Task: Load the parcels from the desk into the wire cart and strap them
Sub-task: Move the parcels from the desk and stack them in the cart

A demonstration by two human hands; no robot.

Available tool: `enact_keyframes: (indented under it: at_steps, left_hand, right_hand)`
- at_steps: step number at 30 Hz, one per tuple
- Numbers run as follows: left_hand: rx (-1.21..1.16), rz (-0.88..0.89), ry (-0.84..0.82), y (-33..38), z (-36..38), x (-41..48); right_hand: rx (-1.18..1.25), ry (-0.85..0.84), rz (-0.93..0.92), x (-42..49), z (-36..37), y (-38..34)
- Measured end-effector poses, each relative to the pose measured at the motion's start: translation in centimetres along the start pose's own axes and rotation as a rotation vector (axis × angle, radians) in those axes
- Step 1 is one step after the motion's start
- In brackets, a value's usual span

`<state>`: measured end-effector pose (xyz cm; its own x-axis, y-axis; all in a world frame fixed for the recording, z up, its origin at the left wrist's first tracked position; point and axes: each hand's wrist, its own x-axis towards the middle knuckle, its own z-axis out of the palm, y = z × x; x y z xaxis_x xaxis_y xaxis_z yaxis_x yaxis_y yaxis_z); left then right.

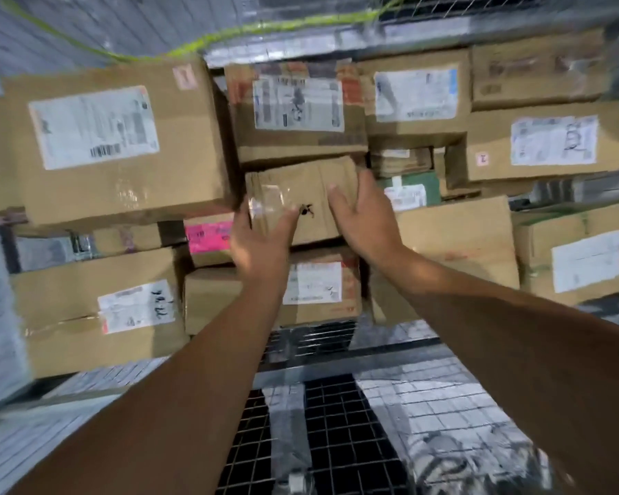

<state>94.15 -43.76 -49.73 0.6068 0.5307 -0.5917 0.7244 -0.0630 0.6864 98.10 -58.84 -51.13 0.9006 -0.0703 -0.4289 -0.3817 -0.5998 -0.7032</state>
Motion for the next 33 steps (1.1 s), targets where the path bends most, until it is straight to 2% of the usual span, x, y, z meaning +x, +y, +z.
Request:
enact_keyframes:
  at_steps: [3, 5, 7, 10, 13, 16, 20, 24, 27, 33]
  left_hand:
    - [0.088, 0.005, -0.061, -1.0, 0.6, 0.9]
    - [0.169, 0.017, -0.071, -1.1, 0.4, 0.9]
    - [0.228, 0.009, -0.106, -0.4, -0.1, 0.8]
    - [0.408, 0.013, -0.188, 2.6, -2.1, -0.6]
    - [0.653, 0.22, -0.321, 6.0, -5.1, -3.8]
    - [0.731, 0.346, -0.469, 10.3, -7.8, -8.4]
    - [0.685, 0.538, -0.568, 14.8, -10.1, -15.2]
    - [0.645, 0.733, -0.695, 16.6, -10.2, -20.7]
    - [0.701, 0.875, -0.834, 16.4, -10.2, -25.6]
    - [0.917, 1.259, -1.185, 13.1, -10.2, -37.4]
  right_hand:
    - [-0.416, 0.075, -0.017, 0.0, 1.7, 0.7]
    - [-0.614, 0.014, 0.046, -0.1, 1.9, 0.8]
    - [-0.701, -0.083, 0.095, -0.3, 1.0, 0.5]
    - [-0.712, -0.197, 0.107, -1.9, -2.1, -1.1]
    - [-0.656, -0.245, 0.198, -5.7, -6.9, -4.0]
    - [-0.59, -0.2, 0.293, -10.5, -12.1, -7.2]
    - [-0.369, -0.019, 0.313, -17.9, -17.5, -11.1]
    - [-0.15, 0.34, 0.272, -27.3, -19.2, -12.0]
    - [-0.007, 0.58, 0.455, -36.0, -18.7, -11.2]
    - [0.095, 0.833, 0.779, -52.7, -17.8, -7.1]
